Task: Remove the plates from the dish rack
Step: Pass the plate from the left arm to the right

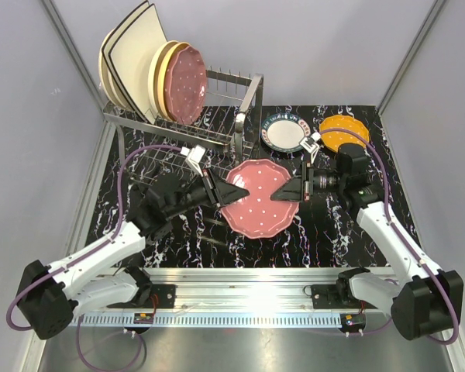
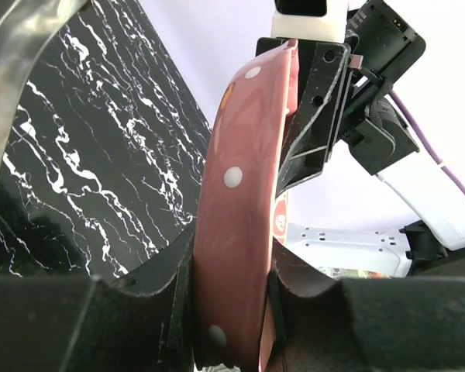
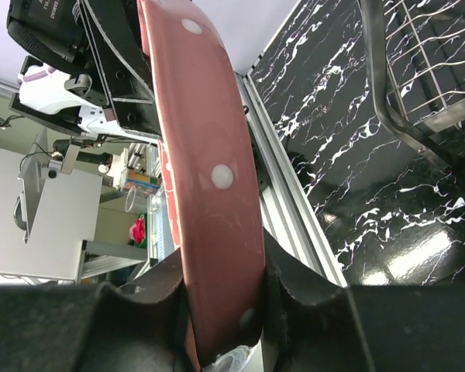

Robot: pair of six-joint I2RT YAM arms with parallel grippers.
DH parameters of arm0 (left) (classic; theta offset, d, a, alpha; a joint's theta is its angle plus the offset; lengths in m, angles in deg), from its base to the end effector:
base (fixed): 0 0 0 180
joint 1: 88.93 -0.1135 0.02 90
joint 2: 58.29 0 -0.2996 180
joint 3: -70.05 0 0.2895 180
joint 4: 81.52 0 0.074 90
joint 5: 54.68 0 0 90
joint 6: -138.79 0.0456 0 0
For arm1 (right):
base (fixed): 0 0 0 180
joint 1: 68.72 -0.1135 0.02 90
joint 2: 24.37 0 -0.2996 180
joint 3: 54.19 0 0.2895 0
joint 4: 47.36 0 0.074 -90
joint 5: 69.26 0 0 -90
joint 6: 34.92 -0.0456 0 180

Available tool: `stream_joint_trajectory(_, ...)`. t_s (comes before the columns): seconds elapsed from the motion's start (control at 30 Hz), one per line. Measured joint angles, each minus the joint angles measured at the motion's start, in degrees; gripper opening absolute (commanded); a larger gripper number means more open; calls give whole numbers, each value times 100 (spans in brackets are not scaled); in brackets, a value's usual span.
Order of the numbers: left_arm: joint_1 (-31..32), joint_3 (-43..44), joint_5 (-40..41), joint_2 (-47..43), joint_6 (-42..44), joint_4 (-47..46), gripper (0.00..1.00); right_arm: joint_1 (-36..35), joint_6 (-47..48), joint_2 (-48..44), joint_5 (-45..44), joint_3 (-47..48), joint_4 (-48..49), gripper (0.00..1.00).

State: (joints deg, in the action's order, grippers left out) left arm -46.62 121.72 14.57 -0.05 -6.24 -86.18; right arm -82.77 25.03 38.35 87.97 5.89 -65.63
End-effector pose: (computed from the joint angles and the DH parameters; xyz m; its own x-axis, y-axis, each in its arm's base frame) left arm 0.1862 -0.1913 0.3312 -0.7445 -0.3585 -0.5632 0.4907 0.2781 -0.8258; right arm 0.2396 0.1033 0.3337 -0.7652 0.0083 -0.6438 -0.6312 0.1874 0.7526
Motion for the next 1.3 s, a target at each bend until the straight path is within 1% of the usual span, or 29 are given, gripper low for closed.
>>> stream_joint_trajectory(0.07,0,0,0,0,20,-28,0,11,-48,0,39,0,66,2)
stream_joint_trajectory(0.1,-2,0,2,0,20,-39,0,15,-48,0,52,0,83,0)
stream_joint_trajectory(0.17,-2,0,15,0,35,-57,8,52,-48,-2,90,0,103,0)
stream_joint_trajectory(0.2,9,0,35,0,39,-72,15,85,-74,-9,125,-4,120,0)
stream_joint_trajectory(0.23,17,0,46,0,46,-87,34,125,-109,-20,155,-22,168,0)
stream_joint_trajectory(0.27,28,0,57,0,57,-107,45,160,-146,-37,186,-48,234,0)
stream_joint_trajectory(0.33,37,2,155,-15,87,-199,56,284,-199,-114,208,-125,286,0)
stream_joint_trajectory(0.37,33,2,192,-48,120,-243,65,365,-223,-146,205,-164,299,0)
stream_joint_trajectory(0.43,20,4,243,-162,214,-275,71,621,-271,-225,210,-229,306,0)
stream_joint_trajectory(0.47,20,4,269,-234,284,-260,78,728,-278,-256,236,-243,306,0)
stream_joint_trajectory(0.6,15,74,302,-619,737,-33,84,1241,-195,-503,310,-245,236,0)
stream_joint_trajectory(0.67,15,166,313,-883,1073,210,85,1587,-7,-656,393,-245,11,0)
stream_joint_trajectory(0.73,15,302,348,-1178,1471,527,87,1934,306,-791,439,-229,-328,0)
stream_joint_trajectory(0.83,15,527,474,-1556,2083,1034,91,2275,728,-835,466,-96,-879,0)
stream_joint_trajectory(0.9,15,660,671,-1853,2577,1453,93,2500,988,-820,457,48,-1241,0)
stream_joint_trajectory(0.97,15,721,938,-2142,3021,1858,97,2675,1246,-754,404,234,-1563,0)
stream_joint_trajectory(1.13,15,723,1735,-2771,3930,2728,99,2997,1864,-42,-195,892,-2192,0)
stream_joint_trajectory(1.3,15,538,2618,-3198,4638,3220,99,3171,1858,903,-1346,1025,-1991,0)
